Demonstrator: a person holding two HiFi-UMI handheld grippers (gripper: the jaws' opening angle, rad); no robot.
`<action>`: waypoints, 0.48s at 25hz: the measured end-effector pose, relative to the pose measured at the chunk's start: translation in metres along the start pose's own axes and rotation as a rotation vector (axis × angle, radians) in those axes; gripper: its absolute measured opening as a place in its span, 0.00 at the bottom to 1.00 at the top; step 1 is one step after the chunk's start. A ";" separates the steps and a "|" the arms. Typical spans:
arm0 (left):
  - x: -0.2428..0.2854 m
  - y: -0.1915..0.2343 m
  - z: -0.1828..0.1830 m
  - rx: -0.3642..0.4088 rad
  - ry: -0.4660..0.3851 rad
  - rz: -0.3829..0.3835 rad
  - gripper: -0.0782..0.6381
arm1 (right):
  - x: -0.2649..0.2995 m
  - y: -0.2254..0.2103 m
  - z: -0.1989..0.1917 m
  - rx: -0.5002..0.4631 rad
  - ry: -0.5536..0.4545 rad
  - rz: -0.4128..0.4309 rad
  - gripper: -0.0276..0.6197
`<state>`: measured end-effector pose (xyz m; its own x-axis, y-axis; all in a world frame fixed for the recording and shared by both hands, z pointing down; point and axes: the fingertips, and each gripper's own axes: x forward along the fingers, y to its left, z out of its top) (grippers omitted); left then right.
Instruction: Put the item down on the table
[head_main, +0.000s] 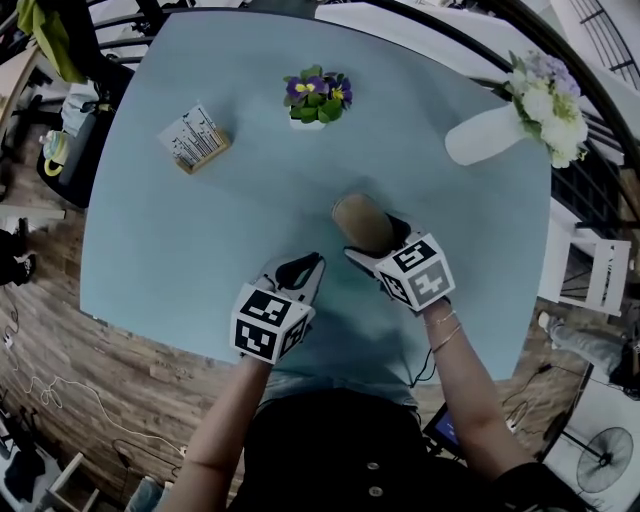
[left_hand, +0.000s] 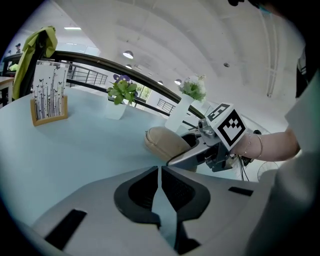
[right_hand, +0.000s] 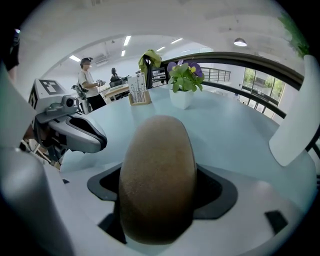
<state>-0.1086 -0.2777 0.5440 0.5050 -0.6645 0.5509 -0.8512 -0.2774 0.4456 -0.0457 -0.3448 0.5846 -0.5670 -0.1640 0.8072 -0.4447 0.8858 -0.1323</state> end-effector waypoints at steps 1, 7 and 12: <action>0.000 0.000 -0.002 -0.001 0.001 0.002 0.14 | 0.001 -0.001 0.000 -0.004 0.001 -0.003 0.68; 0.001 0.002 -0.009 -0.023 0.017 -0.008 0.14 | 0.008 -0.006 0.001 -0.022 0.007 -0.019 0.68; -0.003 0.004 -0.008 -0.024 0.013 -0.006 0.14 | 0.009 -0.006 0.000 -0.016 0.006 -0.014 0.68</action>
<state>-0.1125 -0.2716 0.5502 0.5122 -0.6540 0.5568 -0.8443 -0.2645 0.4660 -0.0485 -0.3522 0.5928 -0.5565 -0.1740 0.8124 -0.4414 0.8903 -0.1117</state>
